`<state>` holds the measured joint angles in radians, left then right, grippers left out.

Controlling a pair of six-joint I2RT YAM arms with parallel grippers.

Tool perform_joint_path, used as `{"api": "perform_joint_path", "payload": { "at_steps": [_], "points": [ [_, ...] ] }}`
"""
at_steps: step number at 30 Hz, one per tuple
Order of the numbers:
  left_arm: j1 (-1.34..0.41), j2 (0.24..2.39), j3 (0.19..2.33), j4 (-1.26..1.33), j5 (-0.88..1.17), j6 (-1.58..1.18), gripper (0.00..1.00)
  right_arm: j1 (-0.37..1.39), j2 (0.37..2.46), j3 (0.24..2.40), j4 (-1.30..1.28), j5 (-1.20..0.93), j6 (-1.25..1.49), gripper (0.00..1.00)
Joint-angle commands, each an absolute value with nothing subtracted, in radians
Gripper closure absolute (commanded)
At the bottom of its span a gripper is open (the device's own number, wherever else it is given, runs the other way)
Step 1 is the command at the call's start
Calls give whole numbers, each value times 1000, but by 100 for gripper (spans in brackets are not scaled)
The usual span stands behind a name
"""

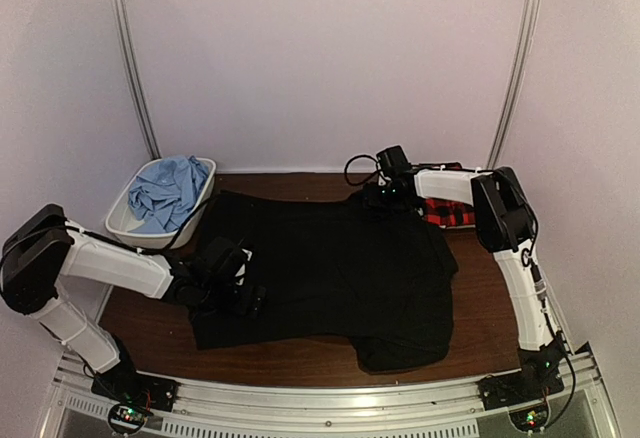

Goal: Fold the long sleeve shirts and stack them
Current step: Flatten out the crumpled shirt at the center of the board.

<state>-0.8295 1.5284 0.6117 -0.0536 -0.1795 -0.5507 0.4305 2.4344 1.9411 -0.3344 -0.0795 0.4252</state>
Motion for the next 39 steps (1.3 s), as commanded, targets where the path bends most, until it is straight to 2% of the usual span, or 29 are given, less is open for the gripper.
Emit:
{"api": "perform_joint_path", "payload": {
  "at_steps": [1, 14, 21, 25, 33, 39],
  "points": [
    [-832, 1542, 556, -155, -129, -594, 9, 412, 2504, 1976, -340, -81, 424, 27],
    [-831, 1512, 531, -178, -129, -601, 9, 350, 2618, 2196, -365, -72, 393, 25],
    [-832, 1505, 568, -177, -134, -587, 9, 335, 2526, 2187, -362, -118, 329, 22],
    [-832, 1529, 633, -165, -149, -569, 8, 336, 2393, 2062, -330, -148, 308, 21],
    [-831, 1567, 786, -155, -167, -522, 5, 354, 2043, 1665, -282, -128, 270, 17],
    [-826, 1543, 863, -181, -129, -483, 5, 462, 1774, 1351, -339, -86, 262, 17]
  ]
}}
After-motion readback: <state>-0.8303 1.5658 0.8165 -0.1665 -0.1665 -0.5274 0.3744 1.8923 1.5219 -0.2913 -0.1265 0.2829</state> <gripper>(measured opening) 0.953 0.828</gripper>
